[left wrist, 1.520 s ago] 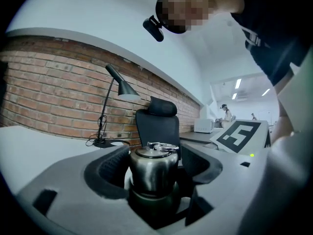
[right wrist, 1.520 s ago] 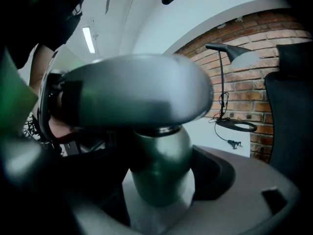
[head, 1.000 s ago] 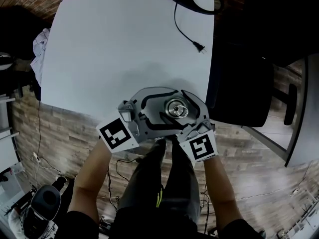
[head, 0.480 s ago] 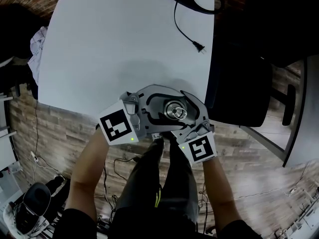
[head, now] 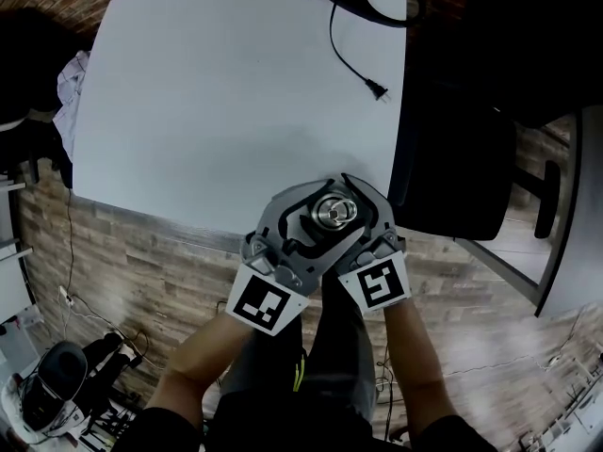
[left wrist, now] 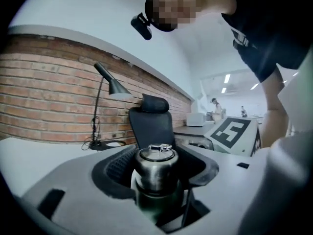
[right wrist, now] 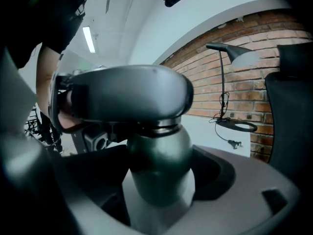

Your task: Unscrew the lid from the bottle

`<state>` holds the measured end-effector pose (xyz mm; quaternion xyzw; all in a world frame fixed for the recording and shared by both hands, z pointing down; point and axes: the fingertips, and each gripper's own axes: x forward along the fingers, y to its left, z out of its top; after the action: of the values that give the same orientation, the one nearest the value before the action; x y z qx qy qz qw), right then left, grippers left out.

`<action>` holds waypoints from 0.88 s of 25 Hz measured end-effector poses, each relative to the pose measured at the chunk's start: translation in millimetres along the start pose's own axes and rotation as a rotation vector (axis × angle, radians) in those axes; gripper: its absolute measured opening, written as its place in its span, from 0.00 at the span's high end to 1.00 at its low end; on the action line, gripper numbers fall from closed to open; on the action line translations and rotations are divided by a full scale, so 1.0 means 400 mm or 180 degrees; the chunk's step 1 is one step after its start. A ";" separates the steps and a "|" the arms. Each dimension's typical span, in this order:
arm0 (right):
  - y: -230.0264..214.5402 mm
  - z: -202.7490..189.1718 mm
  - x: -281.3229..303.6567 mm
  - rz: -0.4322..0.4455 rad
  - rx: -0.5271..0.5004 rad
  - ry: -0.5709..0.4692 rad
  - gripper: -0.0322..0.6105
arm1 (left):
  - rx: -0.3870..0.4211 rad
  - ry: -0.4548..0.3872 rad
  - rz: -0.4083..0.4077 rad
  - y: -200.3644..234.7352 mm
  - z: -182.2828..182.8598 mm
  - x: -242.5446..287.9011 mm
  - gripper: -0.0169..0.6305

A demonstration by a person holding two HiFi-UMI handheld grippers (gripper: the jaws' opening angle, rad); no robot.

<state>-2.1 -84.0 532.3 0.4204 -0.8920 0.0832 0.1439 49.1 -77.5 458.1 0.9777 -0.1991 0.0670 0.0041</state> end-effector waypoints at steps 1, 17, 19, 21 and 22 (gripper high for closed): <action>0.001 0.000 0.001 0.0001 0.0000 0.0004 0.37 | 0.0014 -0.0054 0.0147 0.004 0.002 -0.002 0.56; -0.002 0.000 0.002 -0.0005 0.0047 -0.0005 0.37 | -0.0002 -0.0068 -0.0394 -0.011 -0.012 0.011 0.42; -0.001 0.000 0.003 -0.0001 0.0055 -0.0005 0.37 | 0.0044 -0.0032 -0.0764 -0.021 -0.016 0.000 0.42; -0.002 0.000 0.003 0.0001 0.0049 -0.0013 0.37 | 0.0078 0.0007 -0.1148 -0.023 -0.015 -0.012 0.42; -0.003 0.000 0.003 0.0002 0.0044 -0.0015 0.37 | 0.0082 0.0021 -0.1303 -0.021 -0.012 -0.017 0.42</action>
<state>-2.0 -85.5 532.8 0.4213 -0.8918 0.0885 0.1389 45.7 -67.1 462.2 0.9975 0.0046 0.0705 0.0058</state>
